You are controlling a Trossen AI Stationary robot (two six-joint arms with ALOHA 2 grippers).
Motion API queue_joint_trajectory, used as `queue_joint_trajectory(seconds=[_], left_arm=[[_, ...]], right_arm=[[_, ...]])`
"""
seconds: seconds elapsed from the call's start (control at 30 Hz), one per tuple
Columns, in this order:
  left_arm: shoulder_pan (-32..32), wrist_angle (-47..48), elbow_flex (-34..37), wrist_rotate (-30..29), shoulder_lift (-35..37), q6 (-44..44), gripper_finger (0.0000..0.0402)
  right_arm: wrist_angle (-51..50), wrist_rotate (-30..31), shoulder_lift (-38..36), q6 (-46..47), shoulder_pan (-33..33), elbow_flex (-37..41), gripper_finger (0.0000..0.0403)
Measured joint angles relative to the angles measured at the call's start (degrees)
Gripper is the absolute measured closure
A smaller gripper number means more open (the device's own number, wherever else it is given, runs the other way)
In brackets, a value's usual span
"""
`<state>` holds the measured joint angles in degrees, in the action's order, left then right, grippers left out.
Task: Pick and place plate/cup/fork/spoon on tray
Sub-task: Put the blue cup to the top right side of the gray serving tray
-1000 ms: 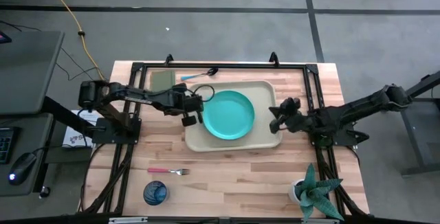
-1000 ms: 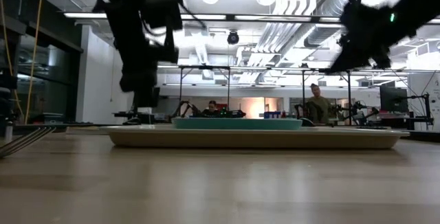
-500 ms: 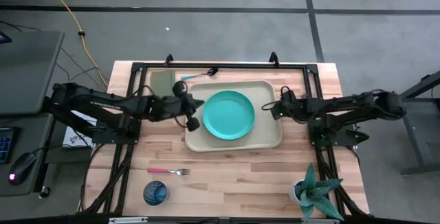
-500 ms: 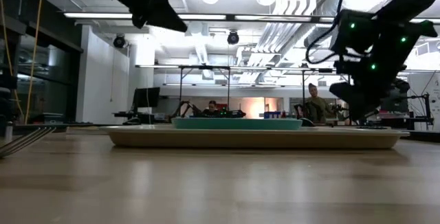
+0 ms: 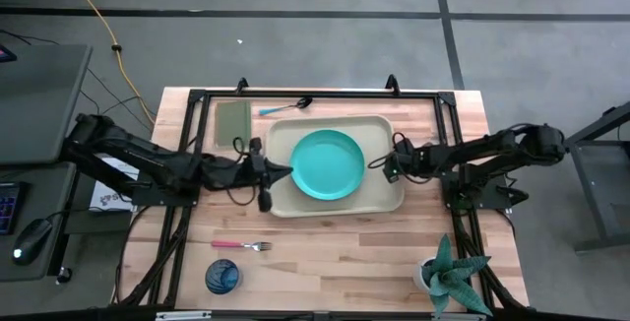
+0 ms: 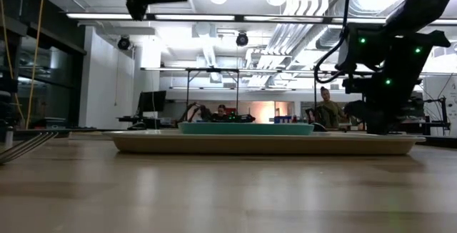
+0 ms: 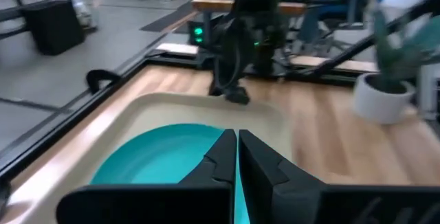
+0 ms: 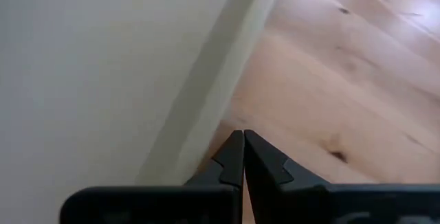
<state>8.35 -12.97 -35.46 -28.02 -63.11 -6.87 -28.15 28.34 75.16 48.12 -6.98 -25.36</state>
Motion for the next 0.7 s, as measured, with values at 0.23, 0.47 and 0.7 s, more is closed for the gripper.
queue_joint_trajectory(seconds=[0.23, 0.47, 0.7], left_arm=[[5.09, 0.87, -0.02, 0.03, 5.31, -0.02, 0.0401], [7.21, 1.72, -0.02, -0.01, 5.99, 2.59, 0.0401], [7.18, 13.81, -3.96, 0.11, 7.08, 3.02, 0.039]], right_arm=[[-0.99, -1.1, -0.38, 3.29, 4.39, 0.0, 0.0403], [-6.86, -1.56, -1.38, 6.14, 8.18, -0.02, 0.0403], [-17.25, 3.48, -8.3, 13.8, 12.09, -0.02, 0.0403]])
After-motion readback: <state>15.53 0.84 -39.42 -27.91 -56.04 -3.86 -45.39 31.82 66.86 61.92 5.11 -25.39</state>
